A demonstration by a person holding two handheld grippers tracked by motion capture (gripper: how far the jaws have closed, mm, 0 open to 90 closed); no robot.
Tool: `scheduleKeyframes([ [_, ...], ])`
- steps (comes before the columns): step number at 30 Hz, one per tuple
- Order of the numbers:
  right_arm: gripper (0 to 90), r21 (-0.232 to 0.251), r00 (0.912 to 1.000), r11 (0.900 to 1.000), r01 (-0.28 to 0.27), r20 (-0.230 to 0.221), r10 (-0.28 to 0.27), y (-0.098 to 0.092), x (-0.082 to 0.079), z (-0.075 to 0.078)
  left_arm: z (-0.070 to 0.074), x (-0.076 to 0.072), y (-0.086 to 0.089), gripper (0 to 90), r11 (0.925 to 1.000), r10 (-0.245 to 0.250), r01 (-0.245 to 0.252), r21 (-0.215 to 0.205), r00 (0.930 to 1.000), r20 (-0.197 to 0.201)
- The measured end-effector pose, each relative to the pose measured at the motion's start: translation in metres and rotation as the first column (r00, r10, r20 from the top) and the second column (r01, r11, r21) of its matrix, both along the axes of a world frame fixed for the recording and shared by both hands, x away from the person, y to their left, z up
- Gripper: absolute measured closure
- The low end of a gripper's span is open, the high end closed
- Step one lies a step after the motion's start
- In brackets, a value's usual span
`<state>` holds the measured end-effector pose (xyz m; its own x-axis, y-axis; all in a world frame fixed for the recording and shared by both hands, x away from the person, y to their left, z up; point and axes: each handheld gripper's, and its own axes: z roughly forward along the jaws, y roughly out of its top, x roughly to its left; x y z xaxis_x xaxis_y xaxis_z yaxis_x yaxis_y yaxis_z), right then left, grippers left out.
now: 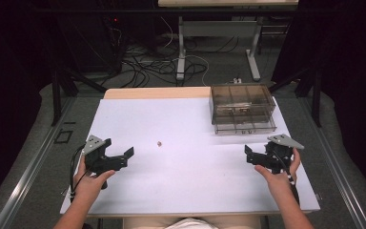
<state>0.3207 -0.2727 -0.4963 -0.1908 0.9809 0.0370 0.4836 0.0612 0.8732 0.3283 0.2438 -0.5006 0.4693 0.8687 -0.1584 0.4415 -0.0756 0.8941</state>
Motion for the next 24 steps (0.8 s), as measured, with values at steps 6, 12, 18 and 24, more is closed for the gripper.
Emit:
scheduleKeyframes([
  [6, 0.0, -0.015, 0.999, 0.999, -0.046, -0.003, 0.046, 0.009, 0.001, -0.003, 0.0, 0.0, 0.0, 0.7, 1.0, -0.001, 0.001, -0.007, 1.0, -0.002],
  [12, 0.0, -0.028, 0.9981, 0.998, -0.061, 0.005, 0.061, 0.014, 0.003, -0.002, 0.0, -0.002, -0.002, 0.7, 1.0, -0.008, 0.008, -0.002, 1.0, 0.004],
  [18, 0.9, -0.023, 0.9978, 0.998, -0.066, -0.012, 0.066, 0.019, 0.004, -0.001, 0.001, -0.004, -0.003, 0.7, 0.9998, -0.014, 0.014, 0.01, 0.9998, 0.011],
  [24, 7.8, -0.011, 0.9962, 0.997, -0.074, -0.046, 0.074, 0.024, 0.005, 0.004, 0.001, -0.005, -0.003, 0.8, 0.9999, -0.008, 0.008, 0.007, 0.9999, 0.014],
])
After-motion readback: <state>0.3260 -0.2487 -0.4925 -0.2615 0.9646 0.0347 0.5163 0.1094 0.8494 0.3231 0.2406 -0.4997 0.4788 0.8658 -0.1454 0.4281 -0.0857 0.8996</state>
